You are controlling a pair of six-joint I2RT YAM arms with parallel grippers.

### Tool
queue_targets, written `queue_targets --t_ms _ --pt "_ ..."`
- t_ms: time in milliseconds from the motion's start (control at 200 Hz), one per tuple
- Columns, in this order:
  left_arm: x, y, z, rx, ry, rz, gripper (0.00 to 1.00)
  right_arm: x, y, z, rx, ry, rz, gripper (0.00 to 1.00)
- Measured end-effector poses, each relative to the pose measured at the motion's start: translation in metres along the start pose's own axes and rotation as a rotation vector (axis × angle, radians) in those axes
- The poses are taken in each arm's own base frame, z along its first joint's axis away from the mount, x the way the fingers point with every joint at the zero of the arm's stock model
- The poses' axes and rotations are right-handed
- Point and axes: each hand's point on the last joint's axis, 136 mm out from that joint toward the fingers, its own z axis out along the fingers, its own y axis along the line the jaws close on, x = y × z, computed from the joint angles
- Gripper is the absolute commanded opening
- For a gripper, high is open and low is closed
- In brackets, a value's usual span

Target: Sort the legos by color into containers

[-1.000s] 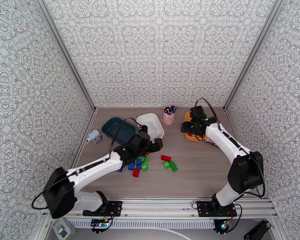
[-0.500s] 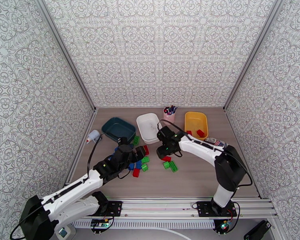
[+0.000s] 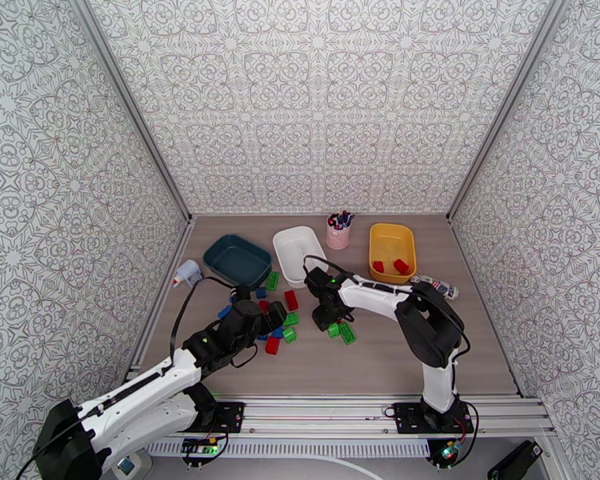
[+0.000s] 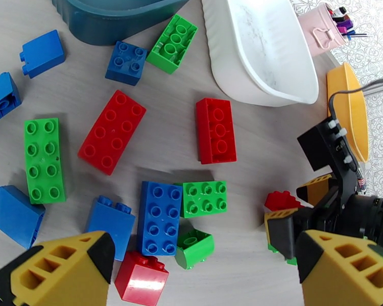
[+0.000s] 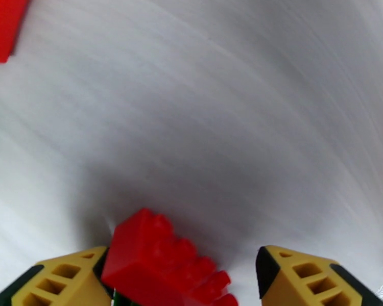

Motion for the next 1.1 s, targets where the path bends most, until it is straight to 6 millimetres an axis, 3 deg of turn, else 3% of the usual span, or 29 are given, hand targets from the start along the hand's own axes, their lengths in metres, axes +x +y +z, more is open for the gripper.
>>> queue_targets --t_ms 330,585,810,1095 --pt "0.009 0.002 0.008 -0.024 0.026 0.011 0.99 -0.006 -0.006 0.002 0.009 -0.014 0.046 0.4" --pt "0.02 -0.012 0.027 -0.02 0.075 0.048 0.99 -0.013 -0.033 0.004 0.02 -0.038 0.156 0.22" --pt "0.023 -0.062 0.047 0.051 0.108 0.12 0.99 -0.019 -0.066 -0.007 0.041 -0.076 0.265 0.16" --pt "0.01 -0.15 0.077 0.19 0.14 0.189 1.0 -0.034 -0.113 -0.056 -0.007 -0.211 0.433 0.12"
